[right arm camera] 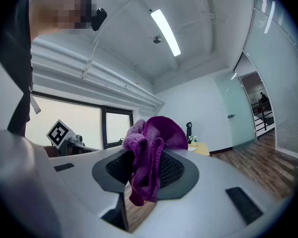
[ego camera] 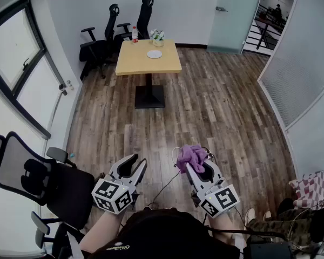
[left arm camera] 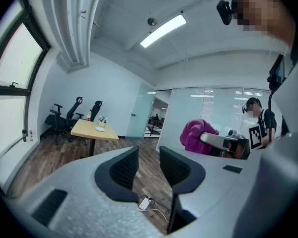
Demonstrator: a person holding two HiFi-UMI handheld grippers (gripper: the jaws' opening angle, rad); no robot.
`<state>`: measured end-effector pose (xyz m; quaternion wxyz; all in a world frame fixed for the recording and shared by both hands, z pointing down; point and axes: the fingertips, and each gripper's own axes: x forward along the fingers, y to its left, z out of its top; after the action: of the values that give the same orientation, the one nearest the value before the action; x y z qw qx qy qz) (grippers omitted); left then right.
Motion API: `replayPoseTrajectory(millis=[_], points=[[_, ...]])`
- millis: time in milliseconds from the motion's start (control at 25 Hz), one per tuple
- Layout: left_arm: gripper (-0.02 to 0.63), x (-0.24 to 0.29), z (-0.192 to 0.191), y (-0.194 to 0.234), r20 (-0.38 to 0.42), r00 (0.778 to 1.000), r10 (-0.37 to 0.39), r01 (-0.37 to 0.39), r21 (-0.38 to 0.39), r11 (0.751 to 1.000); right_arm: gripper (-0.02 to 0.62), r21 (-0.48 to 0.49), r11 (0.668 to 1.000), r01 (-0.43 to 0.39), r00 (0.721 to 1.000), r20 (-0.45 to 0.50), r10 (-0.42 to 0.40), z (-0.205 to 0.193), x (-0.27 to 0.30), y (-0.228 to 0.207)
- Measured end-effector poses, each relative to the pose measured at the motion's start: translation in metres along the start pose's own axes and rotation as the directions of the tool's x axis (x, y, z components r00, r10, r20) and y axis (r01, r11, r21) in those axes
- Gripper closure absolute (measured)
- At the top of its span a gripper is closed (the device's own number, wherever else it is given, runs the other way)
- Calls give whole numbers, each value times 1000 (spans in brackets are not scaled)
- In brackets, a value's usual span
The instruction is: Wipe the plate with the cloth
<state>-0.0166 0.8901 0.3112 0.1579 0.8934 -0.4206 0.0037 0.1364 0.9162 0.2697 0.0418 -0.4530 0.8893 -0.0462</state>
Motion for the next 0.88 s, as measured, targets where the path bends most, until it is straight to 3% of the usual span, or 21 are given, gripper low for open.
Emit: replayPoseTrajectory(millis=[400,880], points=[[472,20,-1,-5,-14,1000,10,-10,11,1000,485,1,1000,-19,1000,-12,19,-2,1,-18],[472,55,-13,-33,-30,999,35,-35,-1,999,488,93,993,-70,997,-7,71,-9,-21,-65]])
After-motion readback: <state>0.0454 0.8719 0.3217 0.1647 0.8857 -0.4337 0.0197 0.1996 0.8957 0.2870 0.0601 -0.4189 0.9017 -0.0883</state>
